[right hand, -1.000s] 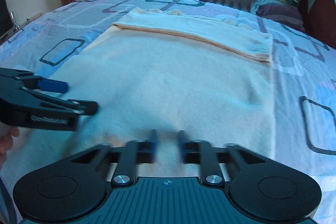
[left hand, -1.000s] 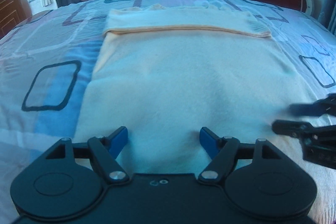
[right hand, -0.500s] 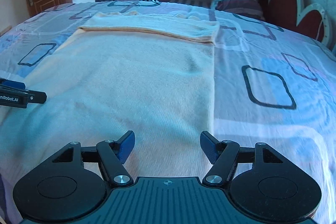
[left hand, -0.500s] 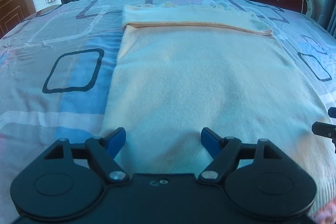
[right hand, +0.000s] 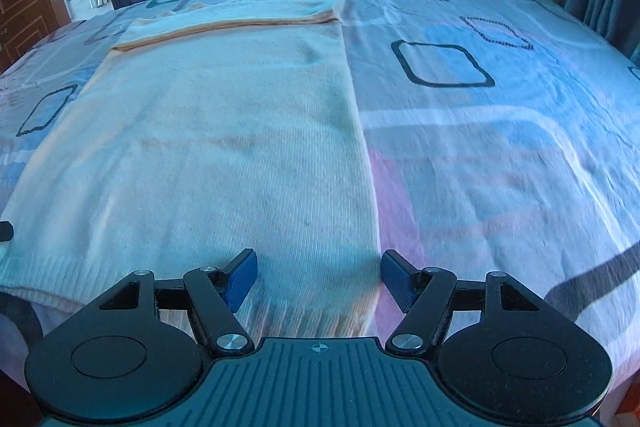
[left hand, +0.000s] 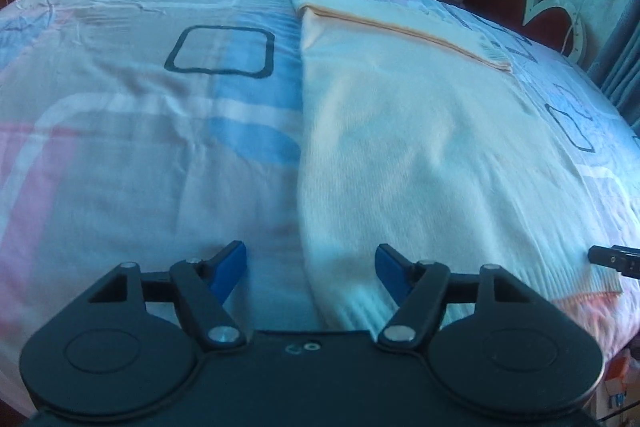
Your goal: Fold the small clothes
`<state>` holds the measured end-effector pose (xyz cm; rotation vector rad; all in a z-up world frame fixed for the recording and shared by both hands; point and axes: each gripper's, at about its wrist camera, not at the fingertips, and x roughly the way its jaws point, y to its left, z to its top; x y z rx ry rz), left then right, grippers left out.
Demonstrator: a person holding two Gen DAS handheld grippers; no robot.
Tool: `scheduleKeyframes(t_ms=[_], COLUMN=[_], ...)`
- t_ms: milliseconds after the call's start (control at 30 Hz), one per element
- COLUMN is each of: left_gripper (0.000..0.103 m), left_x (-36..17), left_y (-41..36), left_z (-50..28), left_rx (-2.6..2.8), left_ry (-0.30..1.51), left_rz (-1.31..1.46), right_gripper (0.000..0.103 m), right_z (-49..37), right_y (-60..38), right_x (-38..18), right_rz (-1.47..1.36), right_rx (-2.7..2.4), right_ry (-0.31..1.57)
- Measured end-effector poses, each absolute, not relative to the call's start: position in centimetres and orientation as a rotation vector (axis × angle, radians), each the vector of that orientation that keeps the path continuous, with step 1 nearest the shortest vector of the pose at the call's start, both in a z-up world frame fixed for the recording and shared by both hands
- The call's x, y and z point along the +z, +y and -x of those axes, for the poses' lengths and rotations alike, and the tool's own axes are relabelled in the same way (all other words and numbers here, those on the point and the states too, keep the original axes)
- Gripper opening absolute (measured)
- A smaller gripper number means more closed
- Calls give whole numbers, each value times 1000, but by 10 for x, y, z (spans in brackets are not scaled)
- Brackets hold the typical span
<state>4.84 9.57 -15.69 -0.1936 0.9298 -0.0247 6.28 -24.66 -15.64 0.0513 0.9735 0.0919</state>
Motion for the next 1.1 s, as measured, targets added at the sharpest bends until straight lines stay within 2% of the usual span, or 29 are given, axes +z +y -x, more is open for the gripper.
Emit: scheduleKeyframes(t_ms=[133, 167, 200, 233, 367, 433, 467, 533, 600, 1100], left_gripper=[61, 58, 52, 47, 30, 15, 13, 8, 5, 4], left_x=[-159, -159, -159, -160, -164, -166, -167, -167, -165, -103], left_y=[98, 97, 96, 96, 95, 97, 98, 96, 94, 96], left_z=[-43, -43, -43, -44, -47, -49, -50, -50, -52, -109], left_rx=[-77, -96, -117, -135, -178, -197, -206, -218, -225, -241], left_ry=[940, 945, 949, 950, 948, 960, 962, 959, 953, 743], left_rz=[246, 260, 271, 278, 292, 313, 317, 299, 290, 310], right_gripper=[67, 62, 50, 46, 45, 40, 39, 17, 9, 8], right_z=[-49, -47, -46, -45, -42, -42, -42, -44, -48, -98], right_y=[-244, -244, -243, -243, -247, -250, -251, -253, -254, -258], right_x=[-157, -155, -155, -154, -153, -154, -154, -154, -152, -94], right_rz=[-84, -90, -96, -101, -140, -152, -158, -168, -196, -259], right_rx=[73, 70, 70, 69, 62, 59, 58, 57, 78, 161], right_ry=[981, 980, 982, 984, 997, 1007, 1012, 1021, 1037, 853])
